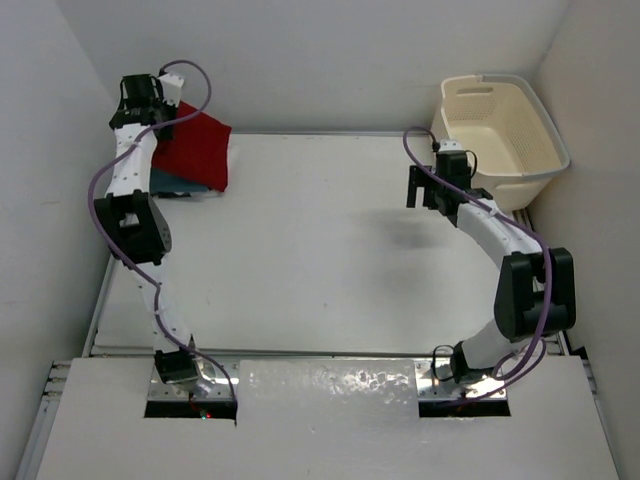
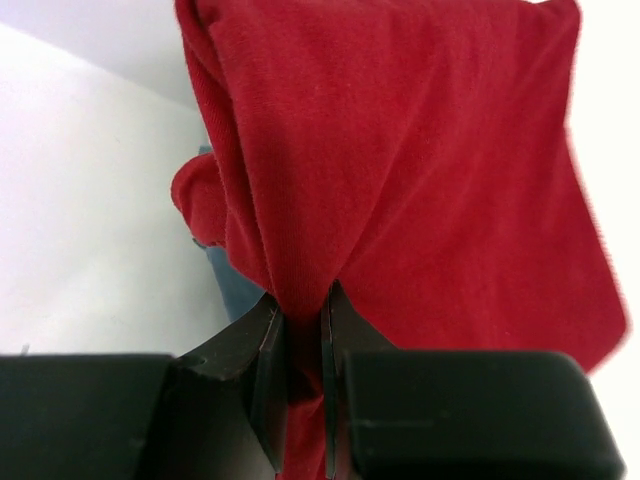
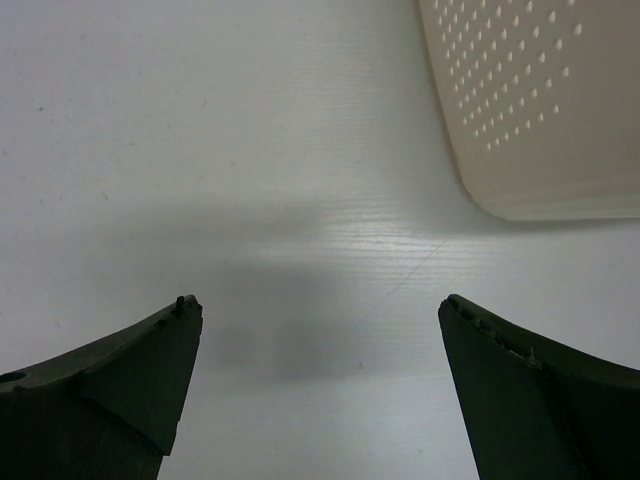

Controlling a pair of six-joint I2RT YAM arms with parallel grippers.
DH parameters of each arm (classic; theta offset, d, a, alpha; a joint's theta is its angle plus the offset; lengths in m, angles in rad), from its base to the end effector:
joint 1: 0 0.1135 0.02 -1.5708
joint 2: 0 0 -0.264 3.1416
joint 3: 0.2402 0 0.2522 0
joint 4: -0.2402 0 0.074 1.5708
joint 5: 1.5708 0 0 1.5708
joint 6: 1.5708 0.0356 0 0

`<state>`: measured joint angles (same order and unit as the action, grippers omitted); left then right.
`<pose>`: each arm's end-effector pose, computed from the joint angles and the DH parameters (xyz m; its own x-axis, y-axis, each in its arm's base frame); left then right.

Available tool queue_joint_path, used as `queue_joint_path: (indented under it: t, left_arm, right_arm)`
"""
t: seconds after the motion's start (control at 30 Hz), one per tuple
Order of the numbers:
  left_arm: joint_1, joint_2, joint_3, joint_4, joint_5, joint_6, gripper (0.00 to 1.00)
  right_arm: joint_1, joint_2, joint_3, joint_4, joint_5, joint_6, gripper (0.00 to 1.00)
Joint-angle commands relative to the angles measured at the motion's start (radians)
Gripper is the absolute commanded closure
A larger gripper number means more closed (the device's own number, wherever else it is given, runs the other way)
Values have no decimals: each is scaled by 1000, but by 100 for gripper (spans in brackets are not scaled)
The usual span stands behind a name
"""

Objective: Fold and stack the t-shirts
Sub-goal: Put the neatly folded tshirt into the corner of the board with the left arm

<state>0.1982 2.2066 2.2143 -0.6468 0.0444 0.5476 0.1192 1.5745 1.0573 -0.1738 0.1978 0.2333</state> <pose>0.4995 0.0987 0.3224 -0.5835 0.4133 -0.6991 0.1664 0.9034 0.3953 0.3459 0.0344 0.2391 -0.6078 0.1555 -0.7787 0.1792 0.9822 0.0563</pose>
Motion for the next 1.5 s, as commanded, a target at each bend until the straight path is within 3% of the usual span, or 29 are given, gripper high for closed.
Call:
queue_joint_path:
  t: [0.0,0.53,0.57,0.6,0.63,0.67,0.7,0.73,0.83,1.0,1.1,1.2,1.27,1.33,1.47]
  left_arm:
    - [38,31,71,99,38,-9,100]
    - [106,136,94,245,-86,-58,97]
    - [106,136,93,252,-115,-63,87]
    - [104,136,84,262,-129,-74,71]
    - [104,134,82,262,-139,-78,43]
    - [102,134,84,259,-140,-83,37]
    - [104,136,85,259,-146,-93,11]
    - [104,137,87,265,-178,-104,7]
    - [102,139,94,259,-216,-127,0]
    - [102,81,110,262,-265,-205,0]
    - [102,16,160,194,-218,-311,0]
    - [70,-100,128,141,-236,-448,0]
    - [-15,-166,90,75,-305,-491,0]
    - [-136,-276,-16,30,-433,-607,0]
    - [-290,-560,-474,113,-335,-906,0]
  right_arm:
    - [-1,16,47,-9,-18,21,1]
    - [11,32,75,-81,-40,43,1]
    - [13,33,78,-84,-43,44,1]
    - [13,30,78,-89,-43,44,1]
    - [13,28,76,-92,-44,46,1]
    - [14,24,75,-95,-44,44,1]
    - [14,21,73,-101,-43,46,1]
    - [14,18,75,-104,-41,43,1]
    - [14,-5,67,-107,-41,34,1]
    - [14,-36,79,-124,-49,23,1]
    - [14,-53,96,-145,-32,26,1]
    - [14,-100,92,-156,-26,41,1]
    - [14,-132,95,-180,3,63,1]
    - [14,-152,83,-230,43,83,1]
    - [14,-252,3,-248,101,113,1]
